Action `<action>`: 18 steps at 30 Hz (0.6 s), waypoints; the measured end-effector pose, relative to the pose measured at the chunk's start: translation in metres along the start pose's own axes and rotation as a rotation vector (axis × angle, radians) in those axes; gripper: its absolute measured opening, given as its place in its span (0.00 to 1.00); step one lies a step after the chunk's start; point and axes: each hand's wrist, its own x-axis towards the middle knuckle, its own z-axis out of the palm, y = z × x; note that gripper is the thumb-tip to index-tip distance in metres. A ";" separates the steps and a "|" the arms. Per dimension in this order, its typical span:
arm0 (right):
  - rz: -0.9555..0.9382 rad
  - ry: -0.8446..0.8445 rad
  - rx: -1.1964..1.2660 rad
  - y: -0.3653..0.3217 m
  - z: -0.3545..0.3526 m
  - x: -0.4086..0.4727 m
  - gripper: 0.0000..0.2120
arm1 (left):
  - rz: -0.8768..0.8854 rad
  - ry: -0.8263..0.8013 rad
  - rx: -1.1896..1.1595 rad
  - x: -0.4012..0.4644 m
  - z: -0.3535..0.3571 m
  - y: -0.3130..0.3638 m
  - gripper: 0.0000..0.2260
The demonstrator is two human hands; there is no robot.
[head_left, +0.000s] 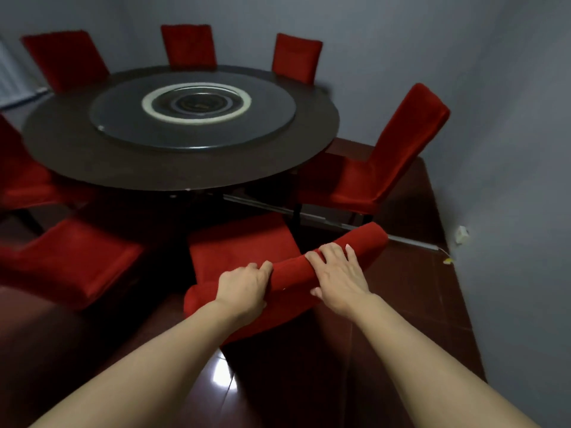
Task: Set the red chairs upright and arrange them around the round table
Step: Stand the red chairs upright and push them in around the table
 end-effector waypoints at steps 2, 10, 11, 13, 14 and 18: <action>-0.045 0.010 -0.034 0.004 0.000 0.006 0.30 | -0.065 0.036 0.000 -0.006 0.004 0.003 0.22; -0.178 0.029 -0.055 0.023 0.005 0.032 0.23 | 0.003 0.087 0.052 0.006 0.006 -0.005 0.20; -0.180 0.030 -0.049 0.025 0.006 0.034 0.23 | 0.016 0.089 0.056 0.009 0.006 -0.006 0.20; -0.165 0.023 -0.040 0.028 0.004 0.038 0.23 | 0.030 0.082 0.054 0.016 0.005 -0.006 0.20; -0.155 0.030 -0.038 0.031 0.003 0.042 0.23 | 0.035 0.085 0.055 0.022 0.004 -0.006 0.20; -0.138 0.017 -0.042 0.035 0.000 0.059 0.22 | 0.050 0.080 0.053 0.040 0.003 -0.009 0.19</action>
